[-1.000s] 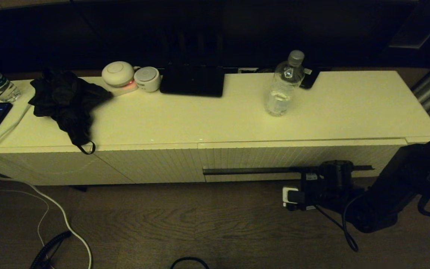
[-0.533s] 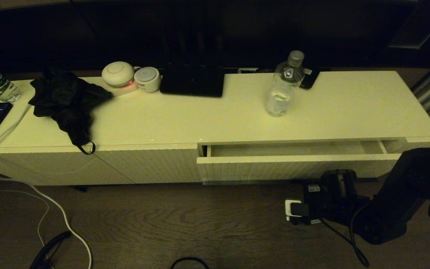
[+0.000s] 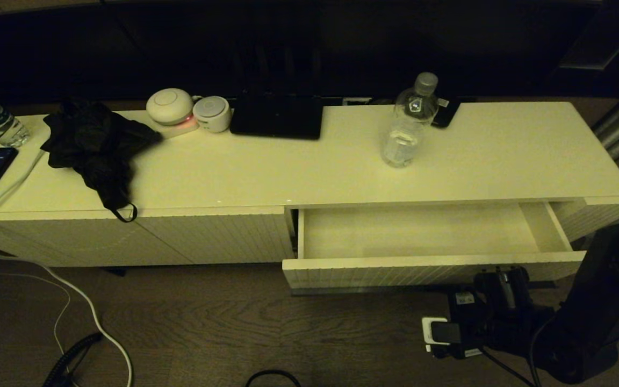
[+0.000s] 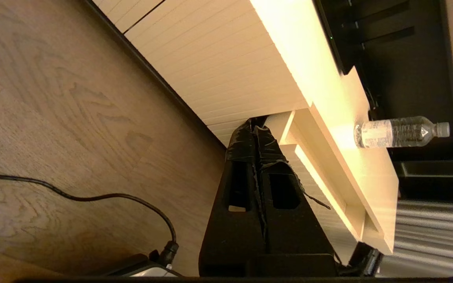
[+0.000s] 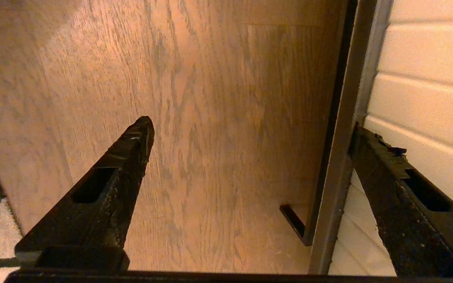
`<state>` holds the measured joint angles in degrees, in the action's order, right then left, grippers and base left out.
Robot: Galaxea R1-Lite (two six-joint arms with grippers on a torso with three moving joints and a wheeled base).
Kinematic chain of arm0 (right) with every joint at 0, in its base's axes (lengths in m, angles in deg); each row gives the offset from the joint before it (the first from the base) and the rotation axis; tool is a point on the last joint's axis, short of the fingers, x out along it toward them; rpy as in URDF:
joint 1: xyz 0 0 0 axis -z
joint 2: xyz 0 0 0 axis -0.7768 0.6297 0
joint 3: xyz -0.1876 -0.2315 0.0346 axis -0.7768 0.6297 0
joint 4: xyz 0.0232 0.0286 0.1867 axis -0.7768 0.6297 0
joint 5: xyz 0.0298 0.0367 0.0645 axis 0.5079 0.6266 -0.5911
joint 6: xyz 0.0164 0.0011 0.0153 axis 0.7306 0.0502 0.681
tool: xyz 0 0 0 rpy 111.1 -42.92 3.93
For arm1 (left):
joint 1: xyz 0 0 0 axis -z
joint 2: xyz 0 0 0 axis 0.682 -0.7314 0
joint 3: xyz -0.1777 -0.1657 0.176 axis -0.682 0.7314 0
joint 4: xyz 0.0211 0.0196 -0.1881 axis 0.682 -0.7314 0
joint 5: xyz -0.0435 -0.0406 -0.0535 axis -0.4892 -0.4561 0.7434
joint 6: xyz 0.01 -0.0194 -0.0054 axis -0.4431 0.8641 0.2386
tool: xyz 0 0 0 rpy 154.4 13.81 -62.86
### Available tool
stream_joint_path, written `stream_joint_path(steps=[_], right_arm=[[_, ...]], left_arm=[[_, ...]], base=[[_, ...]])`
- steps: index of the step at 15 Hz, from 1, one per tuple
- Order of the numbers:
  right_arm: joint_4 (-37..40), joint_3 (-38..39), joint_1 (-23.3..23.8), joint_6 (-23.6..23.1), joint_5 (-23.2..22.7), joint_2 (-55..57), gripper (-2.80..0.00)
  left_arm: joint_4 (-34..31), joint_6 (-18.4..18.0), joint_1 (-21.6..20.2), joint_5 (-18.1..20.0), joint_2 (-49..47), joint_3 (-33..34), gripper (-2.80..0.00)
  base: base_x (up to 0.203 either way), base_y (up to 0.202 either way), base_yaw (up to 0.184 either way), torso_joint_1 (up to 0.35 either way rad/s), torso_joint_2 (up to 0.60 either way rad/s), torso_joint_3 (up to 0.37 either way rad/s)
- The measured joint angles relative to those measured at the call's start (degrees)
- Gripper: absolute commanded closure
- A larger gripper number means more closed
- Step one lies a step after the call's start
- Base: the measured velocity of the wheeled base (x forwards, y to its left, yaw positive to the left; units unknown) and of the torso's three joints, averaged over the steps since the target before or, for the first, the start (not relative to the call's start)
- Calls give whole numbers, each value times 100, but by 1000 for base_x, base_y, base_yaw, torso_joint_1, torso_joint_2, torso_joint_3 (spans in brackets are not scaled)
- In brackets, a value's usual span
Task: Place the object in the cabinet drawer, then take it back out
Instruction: Open the drawer
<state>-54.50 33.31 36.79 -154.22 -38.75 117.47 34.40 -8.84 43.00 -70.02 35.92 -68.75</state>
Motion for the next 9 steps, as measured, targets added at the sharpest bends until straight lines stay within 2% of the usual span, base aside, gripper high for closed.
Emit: stream_joint_path(steps=[7, 8, 9], right_arm=[[18, 579, -175, 158, 1, -630, -280], [13, 651, -226, 183, -2, -796, 0], [39, 716, -256, 201, 1, -999, 0]], left_arm=[[0, 0, 0, -1, 0, 0, 0], [0, 0, 0, 0, 0, 0, 0], [0, 0, 0, -1, 0, 0, 0]], base=[[0, 0, 0, 0, 0, 0], [0, 0, 0, 0, 0, 0], [0, 0, 0, 0, 0, 0]])
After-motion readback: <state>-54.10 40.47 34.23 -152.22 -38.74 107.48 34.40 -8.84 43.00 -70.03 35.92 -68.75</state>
